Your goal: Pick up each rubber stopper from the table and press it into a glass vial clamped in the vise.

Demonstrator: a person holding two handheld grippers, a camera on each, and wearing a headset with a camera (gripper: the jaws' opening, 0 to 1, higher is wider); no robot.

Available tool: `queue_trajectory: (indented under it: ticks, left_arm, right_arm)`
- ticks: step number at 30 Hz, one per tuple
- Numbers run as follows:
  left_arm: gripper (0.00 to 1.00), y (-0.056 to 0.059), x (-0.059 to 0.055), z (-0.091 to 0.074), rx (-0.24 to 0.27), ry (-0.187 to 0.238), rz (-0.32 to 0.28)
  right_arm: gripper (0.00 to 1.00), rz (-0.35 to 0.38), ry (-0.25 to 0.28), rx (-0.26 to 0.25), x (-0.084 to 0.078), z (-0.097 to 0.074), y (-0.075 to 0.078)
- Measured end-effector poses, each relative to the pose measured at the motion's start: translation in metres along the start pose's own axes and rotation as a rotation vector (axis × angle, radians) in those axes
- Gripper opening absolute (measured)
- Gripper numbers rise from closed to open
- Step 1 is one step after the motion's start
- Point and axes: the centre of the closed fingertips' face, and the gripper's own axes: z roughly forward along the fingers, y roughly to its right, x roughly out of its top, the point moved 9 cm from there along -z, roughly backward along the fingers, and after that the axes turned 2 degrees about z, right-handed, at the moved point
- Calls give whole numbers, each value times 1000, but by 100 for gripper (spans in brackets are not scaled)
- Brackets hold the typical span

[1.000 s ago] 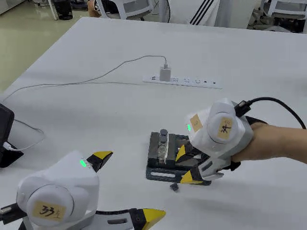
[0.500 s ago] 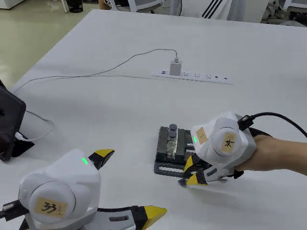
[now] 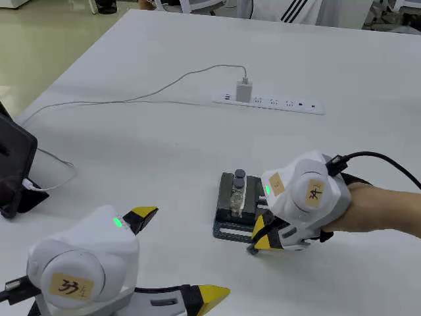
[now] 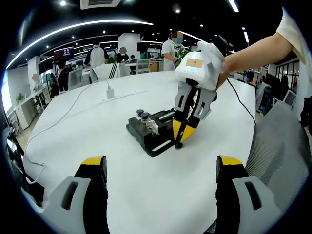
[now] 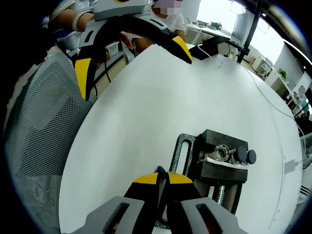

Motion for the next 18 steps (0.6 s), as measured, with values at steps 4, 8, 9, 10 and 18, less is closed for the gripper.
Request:
queue_trajectory:
  ticks: [4,8,9,10,18]
  left_arm:
    - [92,0,-2,0,1,-2,-5]
    - [92,-1,-4,-1,1,-4,-7]
    - [92,-1,-4,-1,0,-2,-10]
    - [92,0,-4,-1,0,-2,-9]
    - [91,0,-4,0,-2,-1,-11]
  right_arm:
    - [0,-8,-3,5,1,1,0]
    - [0,-29,-10,11,1,2,0]
    - [0,-29,-12,11,2,2,0]
    - [0,-23,-11,18,2,2,1]
    - [0,-110,-27,32,3,4,0]
